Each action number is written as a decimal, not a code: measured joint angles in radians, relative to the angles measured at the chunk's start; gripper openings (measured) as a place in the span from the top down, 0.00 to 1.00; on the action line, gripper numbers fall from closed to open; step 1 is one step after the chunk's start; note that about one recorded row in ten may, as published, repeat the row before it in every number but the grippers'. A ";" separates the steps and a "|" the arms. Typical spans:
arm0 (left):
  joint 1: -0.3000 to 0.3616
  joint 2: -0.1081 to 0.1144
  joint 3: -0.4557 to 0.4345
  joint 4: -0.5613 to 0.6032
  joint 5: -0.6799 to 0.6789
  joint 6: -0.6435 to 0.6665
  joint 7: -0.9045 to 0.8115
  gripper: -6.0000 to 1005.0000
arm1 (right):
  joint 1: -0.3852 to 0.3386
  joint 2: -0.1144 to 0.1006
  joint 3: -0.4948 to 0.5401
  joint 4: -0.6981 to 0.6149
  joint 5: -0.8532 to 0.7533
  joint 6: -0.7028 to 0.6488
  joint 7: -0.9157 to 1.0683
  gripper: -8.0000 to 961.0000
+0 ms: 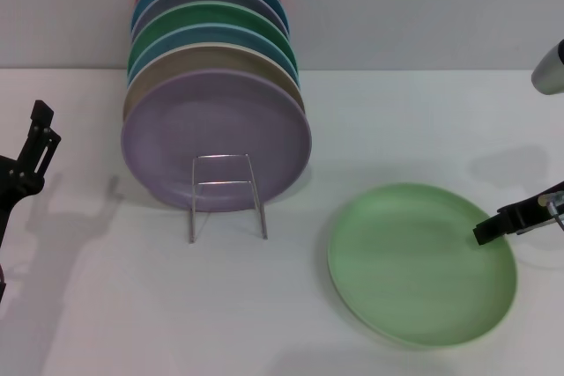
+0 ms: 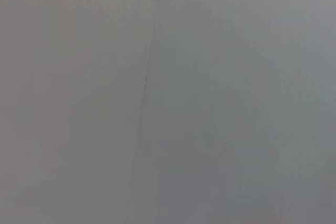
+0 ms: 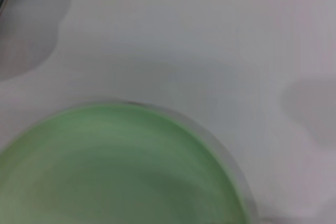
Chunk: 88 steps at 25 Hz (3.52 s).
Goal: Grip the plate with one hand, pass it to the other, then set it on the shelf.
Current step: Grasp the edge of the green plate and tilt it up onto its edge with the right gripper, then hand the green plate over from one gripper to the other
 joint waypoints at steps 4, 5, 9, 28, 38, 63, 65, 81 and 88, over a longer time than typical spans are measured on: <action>0.001 0.000 0.000 0.000 0.000 0.000 0.000 0.15 | 0.000 0.001 -0.001 -0.011 0.000 -0.003 0.000 0.36; 0.000 0.001 0.000 0.000 0.000 0.000 0.000 0.15 | 0.001 0.001 -0.001 -0.017 0.000 -0.005 0.000 0.36; 0.000 0.001 0.000 0.000 0.000 0.000 -0.001 0.15 | 0.004 0.001 -0.003 -0.035 0.000 -0.013 0.001 0.37; -0.001 0.003 0.000 0.000 0.000 0.010 -0.001 0.15 | 0.013 0.001 -0.005 -0.065 -0.014 -0.029 -0.008 0.71; -0.002 0.003 0.000 0.000 0.000 0.010 -0.001 0.15 | 0.015 0.000 -0.015 -0.065 -0.014 -0.034 -0.026 0.85; -0.002 0.005 -0.008 0.001 0.000 0.020 -0.001 0.15 | -0.092 0.004 -0.098 0.247 -0.004 -0.139 -0.049 0.96; -0.002 0.005 -0.008 0.000 0.000 0.021 -0.001 0.15 | -0.103 0.004 -0.110 0.272 -0.004 -0.149 -0.049 0.97; -0.006 0.005 -0.008 0.008 -0.006 0.026 -0.001 0.15 | -0.242 0.006 -0.304 0.431 -0.136 -0.443 -0.042 0.97; -0.008 0.006 -0.009 0.009 -0.007 0.026 -0.001 0.16 | -0.295 0.010 -0.365 0.436 -0.189 -0.637 -0.037 0.97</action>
